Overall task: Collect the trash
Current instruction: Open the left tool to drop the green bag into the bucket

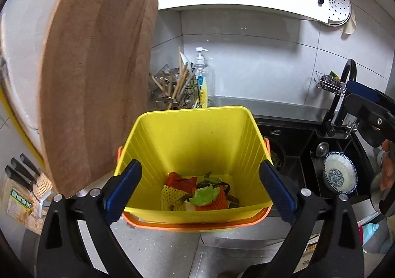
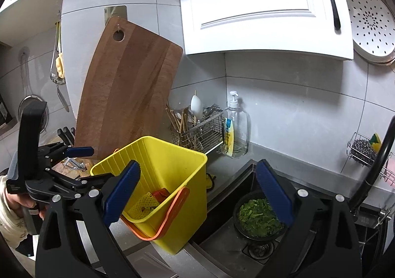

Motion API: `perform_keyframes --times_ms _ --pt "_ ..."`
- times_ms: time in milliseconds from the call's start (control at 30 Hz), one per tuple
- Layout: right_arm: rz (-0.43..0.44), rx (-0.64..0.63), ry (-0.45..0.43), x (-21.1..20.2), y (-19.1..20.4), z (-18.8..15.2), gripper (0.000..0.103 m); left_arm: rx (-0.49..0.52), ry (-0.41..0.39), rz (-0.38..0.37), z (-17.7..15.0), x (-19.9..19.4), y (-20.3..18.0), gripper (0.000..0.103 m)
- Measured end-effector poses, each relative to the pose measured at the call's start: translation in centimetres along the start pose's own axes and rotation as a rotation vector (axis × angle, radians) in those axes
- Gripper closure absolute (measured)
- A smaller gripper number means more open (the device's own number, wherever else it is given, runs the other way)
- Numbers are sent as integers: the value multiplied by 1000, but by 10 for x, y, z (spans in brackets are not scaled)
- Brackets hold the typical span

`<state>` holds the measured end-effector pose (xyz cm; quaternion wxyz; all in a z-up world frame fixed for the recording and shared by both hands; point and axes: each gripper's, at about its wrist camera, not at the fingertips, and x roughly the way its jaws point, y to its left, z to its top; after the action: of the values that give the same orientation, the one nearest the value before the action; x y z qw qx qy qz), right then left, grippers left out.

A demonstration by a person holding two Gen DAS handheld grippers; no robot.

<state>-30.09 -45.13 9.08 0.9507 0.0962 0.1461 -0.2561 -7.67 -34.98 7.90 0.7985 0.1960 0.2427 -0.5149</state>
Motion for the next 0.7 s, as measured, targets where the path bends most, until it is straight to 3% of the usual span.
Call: perform_keyframes --times_ms 333,567,700 --pt "-4 -29 32 4 12 -2 10 -5 -63 46 -7 -35 7 4" --pt "1 -10 55 9 11 -6 8 -30 -68 48 -14 -46 14 4" --pt "10 7 74 14 9 -11 8 12 -57 49 -20 -43 6 4"
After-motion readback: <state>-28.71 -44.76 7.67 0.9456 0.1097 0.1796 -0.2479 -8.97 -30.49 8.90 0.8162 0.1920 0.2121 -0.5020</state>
